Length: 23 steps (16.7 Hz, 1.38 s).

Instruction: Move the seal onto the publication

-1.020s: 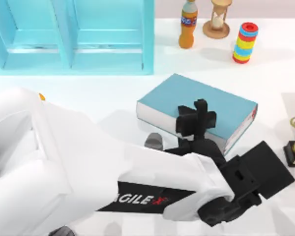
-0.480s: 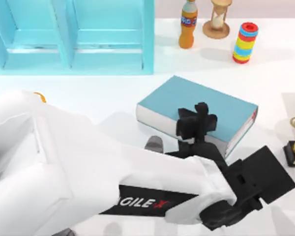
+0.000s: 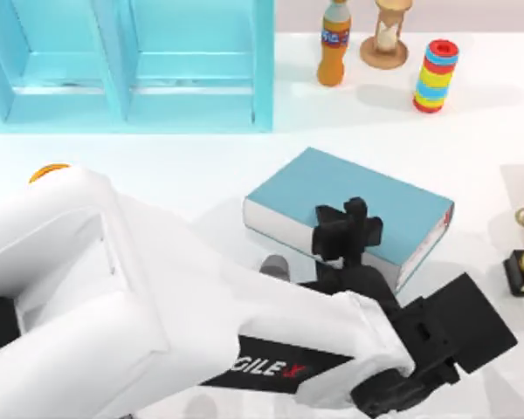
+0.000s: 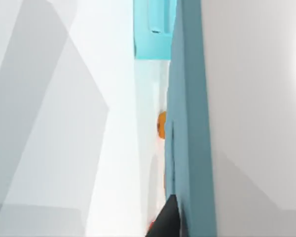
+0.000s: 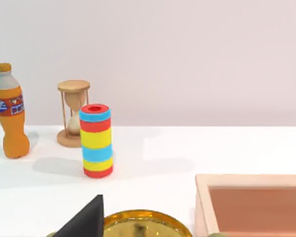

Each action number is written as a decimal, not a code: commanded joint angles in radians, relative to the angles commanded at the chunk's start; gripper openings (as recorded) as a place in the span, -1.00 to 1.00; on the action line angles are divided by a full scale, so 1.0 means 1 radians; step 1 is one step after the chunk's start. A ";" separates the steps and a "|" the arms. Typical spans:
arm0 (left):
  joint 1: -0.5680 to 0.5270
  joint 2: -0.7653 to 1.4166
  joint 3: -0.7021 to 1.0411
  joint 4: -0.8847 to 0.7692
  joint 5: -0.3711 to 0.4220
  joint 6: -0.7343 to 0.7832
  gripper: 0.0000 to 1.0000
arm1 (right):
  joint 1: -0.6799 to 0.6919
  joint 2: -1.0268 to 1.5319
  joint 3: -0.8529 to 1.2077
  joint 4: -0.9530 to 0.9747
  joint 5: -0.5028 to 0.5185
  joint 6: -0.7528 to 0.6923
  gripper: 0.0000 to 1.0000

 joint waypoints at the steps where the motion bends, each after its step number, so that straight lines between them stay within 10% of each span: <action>1: 0.000 0.012 -0.007 0.018 0.000 0.001 -1.00 | 0.000 0.000 0.000 0.000 0.000 0.000 1.00; 6: 0.000 0.021 -0.012 0.032 -0.001 0.002 -1.00 | 0.000 0.000 0.000 0.000 0.000 0.000 1.00; 19: 0.000 0.021 -0.012 0.032 -0.001 0.002 0.96 | 0.000 0.000 0.000 0.000 0.000 0.000 1.00; 23: 0.000 0.021 -0.012 0.032 -0.001 0.002 1.00 | 0.000 0.000 0.000 0.000 0.000 0.000 1.00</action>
